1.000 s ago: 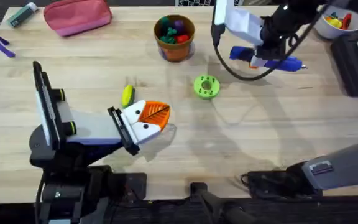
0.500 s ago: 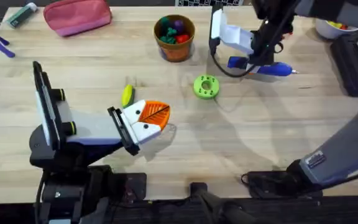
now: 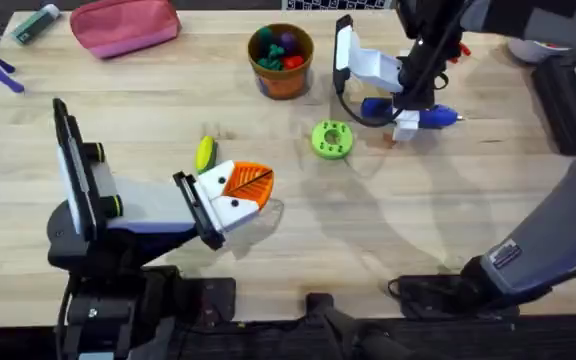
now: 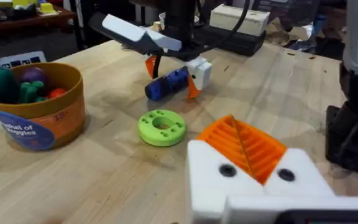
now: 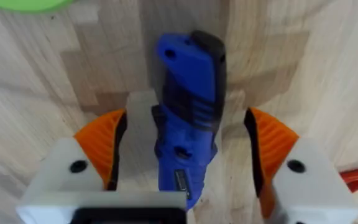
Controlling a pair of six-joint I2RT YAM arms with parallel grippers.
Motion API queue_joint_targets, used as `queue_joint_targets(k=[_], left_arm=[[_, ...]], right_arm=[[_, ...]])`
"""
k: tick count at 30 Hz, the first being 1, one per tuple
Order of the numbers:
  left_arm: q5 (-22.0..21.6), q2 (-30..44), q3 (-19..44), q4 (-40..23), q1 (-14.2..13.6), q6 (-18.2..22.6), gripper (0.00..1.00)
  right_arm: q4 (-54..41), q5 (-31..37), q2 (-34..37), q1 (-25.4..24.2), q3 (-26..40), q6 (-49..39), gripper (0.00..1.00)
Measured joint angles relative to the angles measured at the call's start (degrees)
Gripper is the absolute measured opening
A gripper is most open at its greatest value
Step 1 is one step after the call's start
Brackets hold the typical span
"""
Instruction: Pick up the gripper from the table and insert it into the empty holder that is missing its gripper. Then pick up a screw, insert it into the mounting hole, and use the screwdriver to tighten it. Finally, clean up the table by picking up the vegetable and placing it into the bucket.
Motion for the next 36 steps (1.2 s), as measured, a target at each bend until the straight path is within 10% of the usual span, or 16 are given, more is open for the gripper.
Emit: queue_joint_targets(k=[17,36], left_arm=[[0.0,0.0,0.0,0.0,0.0,0.0,0.006],[0.0,0.0,0.0,0.0,0.0,0.0,0.006]], right_arm=[[-0.5,0.0,-9.6,0.2,0.0,13.1,0.994],[-2.6,-0.2,-35.6,6.9,2.3,57.9,0.993]])
